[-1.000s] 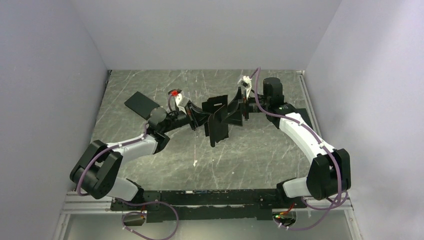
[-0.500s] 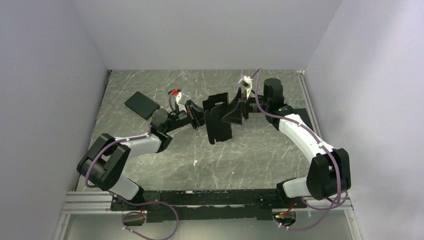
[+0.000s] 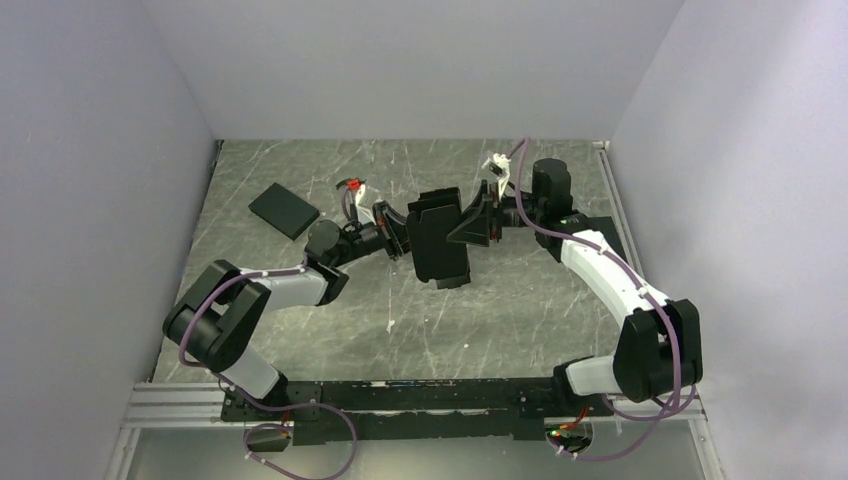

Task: Fold the paper box
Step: Fold the paper box at the center of the board.

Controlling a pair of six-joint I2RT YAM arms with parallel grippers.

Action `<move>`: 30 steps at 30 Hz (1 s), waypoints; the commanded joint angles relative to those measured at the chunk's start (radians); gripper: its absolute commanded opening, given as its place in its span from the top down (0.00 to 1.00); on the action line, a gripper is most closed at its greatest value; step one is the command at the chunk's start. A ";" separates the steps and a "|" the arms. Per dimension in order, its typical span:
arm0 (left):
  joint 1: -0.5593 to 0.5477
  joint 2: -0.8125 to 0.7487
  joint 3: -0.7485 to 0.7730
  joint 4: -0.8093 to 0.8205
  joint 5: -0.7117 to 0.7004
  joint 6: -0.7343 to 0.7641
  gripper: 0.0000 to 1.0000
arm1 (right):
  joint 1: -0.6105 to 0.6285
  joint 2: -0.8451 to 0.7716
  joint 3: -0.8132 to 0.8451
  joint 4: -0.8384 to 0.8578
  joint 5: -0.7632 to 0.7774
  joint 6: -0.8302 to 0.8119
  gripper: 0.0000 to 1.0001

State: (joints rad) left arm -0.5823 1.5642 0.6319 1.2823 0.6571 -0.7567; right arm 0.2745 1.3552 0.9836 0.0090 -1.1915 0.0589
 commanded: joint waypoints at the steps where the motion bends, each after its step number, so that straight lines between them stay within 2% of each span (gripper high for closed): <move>1: -0.007 -0.053 0.017 0.039 0.007 -0.011 1.00 | -0.050 -0.045 -0.019 0.062 0.014 0.001 0.65; 8: -0.006 -0.045 0.023 0.026 0.006 -0.021 1.00 | -0.065 -0.054 -0.035 0.109 -0.055 0.034 0.80; 10: -0.005 -0.041 0.022 0.026 0.004 -0.025 1.00 | -0.069 -0.056 -0.043 0.126 -0.090 0.043 0.88; 13: -0.006 -0.035 0.028 0.029 0.009 -0.031 1.00 | -0.070 -0.059 -0.051 0.134 -0.123 0.040 0.89; 17: -0.007 -0.025 0.042 0.034 0.028 -0.043 1.00 | -0.070 -0.053 -0.058 0.123 -0.139 0.014 0.78; 23: -0.007 -0.019 0.039 0.047 0.032 -0.055 1.00 | -0.069 -0.048 -0.069 0.127 -0.152 0.008 0.57; 27: -0.006 -0.014 0.039 0.051 0.033 -0.060 1.00 | -0.068 -0.048 -0.071 0.128 -0.157 0.007 0.48; 30: -0.006 -0.010 0.038 0.052 0.032 -0.061 1.00 | -0.067 -0.047 -0.071 0.125 -0.153 0.004 0.48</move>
State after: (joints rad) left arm -0.5861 1.5612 0.6456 1.2713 0.6903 -0.7925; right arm 0.2115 1.3285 0.9203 0.0921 -1.3434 0.0963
